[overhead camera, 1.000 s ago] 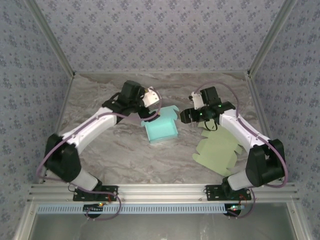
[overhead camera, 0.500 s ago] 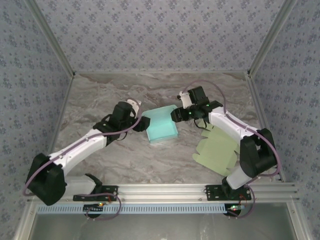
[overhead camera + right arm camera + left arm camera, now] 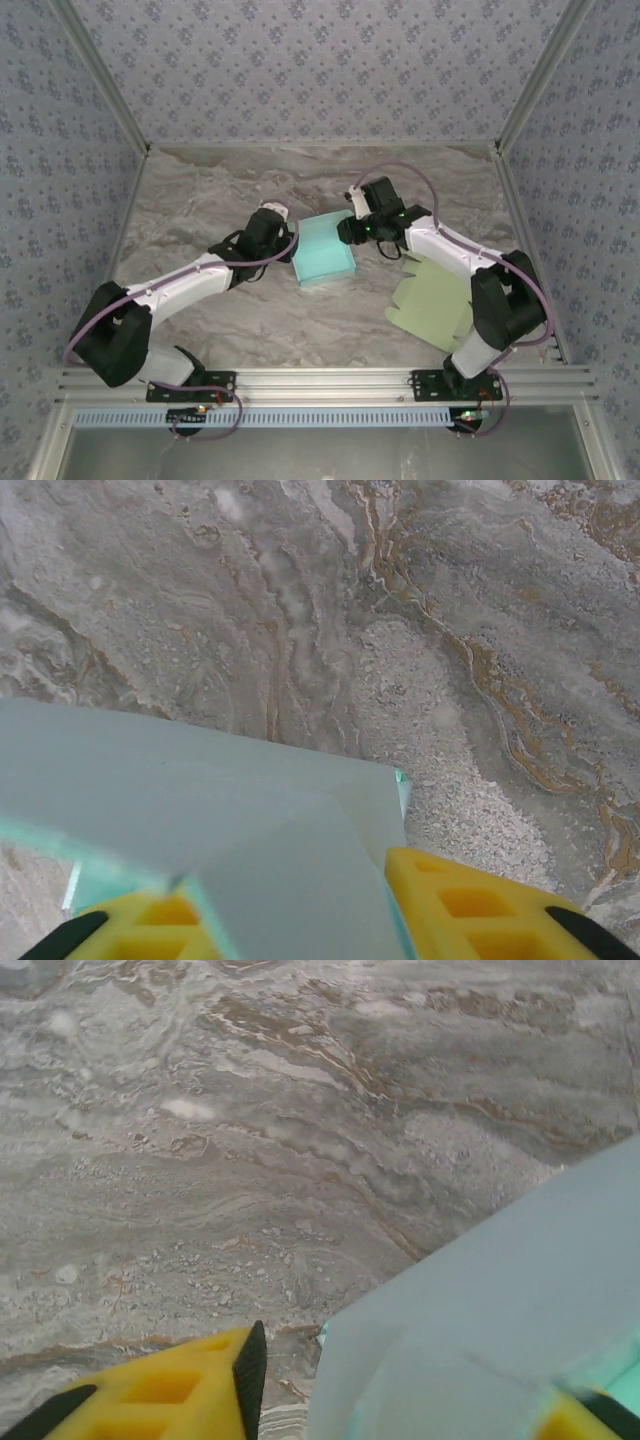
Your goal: Fold the paper box
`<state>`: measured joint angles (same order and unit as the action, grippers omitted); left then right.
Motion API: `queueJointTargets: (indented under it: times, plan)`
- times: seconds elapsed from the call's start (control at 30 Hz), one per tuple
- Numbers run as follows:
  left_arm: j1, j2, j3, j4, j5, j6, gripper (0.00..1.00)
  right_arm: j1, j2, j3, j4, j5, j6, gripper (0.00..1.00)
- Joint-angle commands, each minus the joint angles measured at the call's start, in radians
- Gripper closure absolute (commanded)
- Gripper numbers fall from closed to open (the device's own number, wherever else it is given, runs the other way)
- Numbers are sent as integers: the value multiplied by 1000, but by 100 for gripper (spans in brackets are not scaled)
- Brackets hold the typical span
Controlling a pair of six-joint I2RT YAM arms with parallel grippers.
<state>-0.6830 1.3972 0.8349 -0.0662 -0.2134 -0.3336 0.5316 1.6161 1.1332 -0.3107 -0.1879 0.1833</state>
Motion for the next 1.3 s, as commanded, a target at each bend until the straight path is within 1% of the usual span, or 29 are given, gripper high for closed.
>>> queueJointTargets:
  times: [0.0,0.1,0.13,0.17,0.2,0.4,0.53,0.63,0.7,0.87,1.1,1.17,1.27]
  plan:
    - [-8,4,35,27,-31,-12,71,23,9,35,-19,80,26,66]
    - [-8,13,41,17,-36,-26,82,45,-2,21,-2,115,64,72]
    - [-8,13,40,18,-35,-33,84,54,-5,16,4,124,77,74]
    - [-9,14,38,20,-36,-39,85,65,-5,14,8,130,84,77]
    - [-10,16,37,23,-35,-44,86,73,-7,14,4,141,92,78]
    - [-10,25,53,9,-61,-62,90,126,-19,8,8,250,165,81]
    - [-10,29,50,25,-55,-124,95,161,-31,-12,42,324,216,85]
    - [-15,30,21,60,-38,-202,100,181,-52,-57,87,368,258,87]
    - [-18,25,-5,77,-41,-264,100,194,-71,-92,114,392,273,88]
    - [-40,3,-26,89,-58,-348,100,223,-120,-169,163,440,284,89]
    - [-111,25,-88,153,-96,-440,99,259,-151,-255,191,493,321,89]
    - [-133,20,-111,166,-135,-439,100,271,-160,-279,209,511,334,89]
    - [-174,14,-137,183,-205,-393,100,297,-184,-326,253,542,339,87]
